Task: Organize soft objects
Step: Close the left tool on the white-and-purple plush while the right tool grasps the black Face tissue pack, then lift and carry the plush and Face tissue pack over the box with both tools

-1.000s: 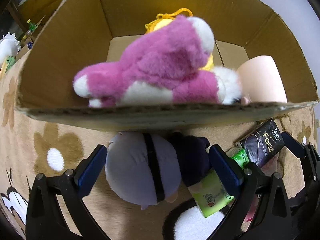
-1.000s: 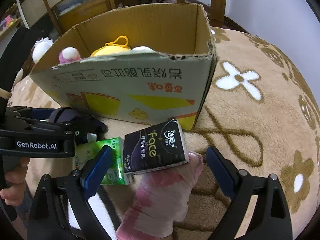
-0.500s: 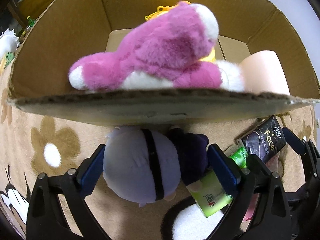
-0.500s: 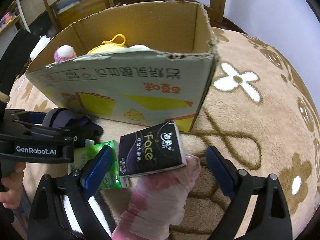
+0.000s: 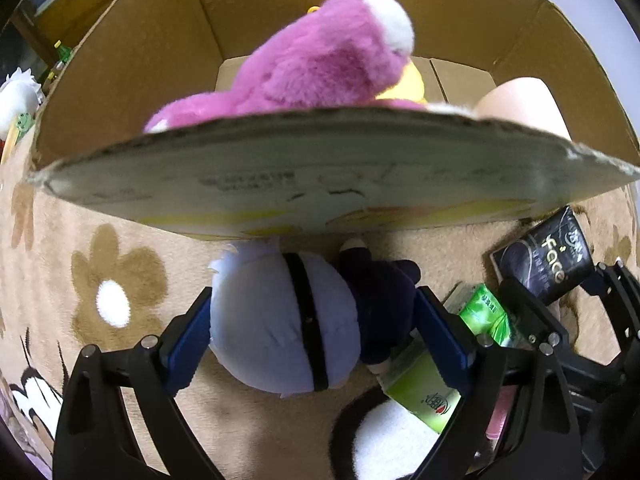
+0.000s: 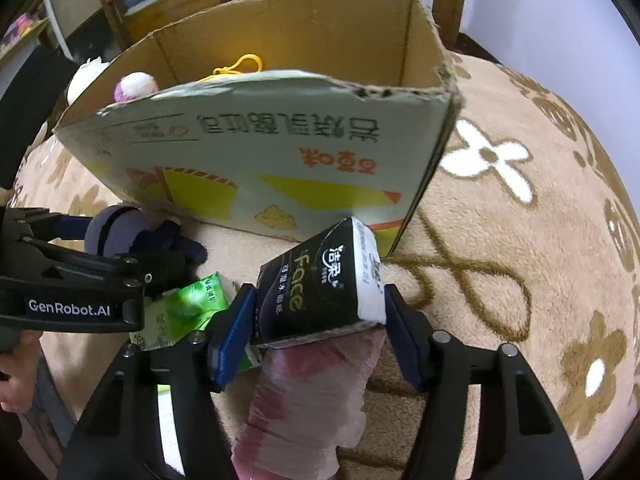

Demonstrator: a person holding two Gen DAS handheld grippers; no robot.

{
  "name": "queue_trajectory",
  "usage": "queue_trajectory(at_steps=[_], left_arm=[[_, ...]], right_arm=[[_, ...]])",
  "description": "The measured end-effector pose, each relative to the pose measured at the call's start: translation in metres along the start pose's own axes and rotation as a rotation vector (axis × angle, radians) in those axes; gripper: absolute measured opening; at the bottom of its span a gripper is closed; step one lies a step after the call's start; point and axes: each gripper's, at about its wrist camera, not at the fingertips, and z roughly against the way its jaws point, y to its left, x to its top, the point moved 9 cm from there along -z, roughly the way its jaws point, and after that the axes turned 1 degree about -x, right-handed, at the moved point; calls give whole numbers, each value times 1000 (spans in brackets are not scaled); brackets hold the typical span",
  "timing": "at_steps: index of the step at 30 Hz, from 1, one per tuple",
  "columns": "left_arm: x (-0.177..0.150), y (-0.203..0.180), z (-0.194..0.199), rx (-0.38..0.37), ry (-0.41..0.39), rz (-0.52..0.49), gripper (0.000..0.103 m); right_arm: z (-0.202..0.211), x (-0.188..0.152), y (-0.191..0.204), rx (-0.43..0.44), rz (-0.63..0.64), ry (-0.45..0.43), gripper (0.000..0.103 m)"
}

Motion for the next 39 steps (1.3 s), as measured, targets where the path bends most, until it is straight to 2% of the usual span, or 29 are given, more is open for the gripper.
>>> queue_trajectory(at_steps=[5, 12, 21, 26, 28, 30, 35, 39], left_arm=[[-7, 1, 3, 7, -14, 9, 93], [-16, 8, 9, 27, -16, 50, 93], [-22, 18, 35, 23, -81, 96, 93], [-29, 22, 66, 30, -162, 99, 93], [-29, 25, 78, 67, -203, 95, 93], [-31, 26, 95, 97, -258, 93, 93], [-31, 22, 144, 94, -420, 76, 93], [-13, 19, 179, 140, -552, 43, 93]], right_arm=[[5, 3, -1, 2, -4, -16, 58], [18, -2, -4, 0, -22, -32, 58], [38, 1, -9, 8, -43, -89, 58], [58, 1, -12, 14, -57, -125, 58], [69, 3, -11, 13, -58, -151, 58], [82, 6, -12, -1, -51, -187, 58], [110, 13, -12, 6, -62, -269, 58], [134, 17, -9, 10, -54, -331, 58]])
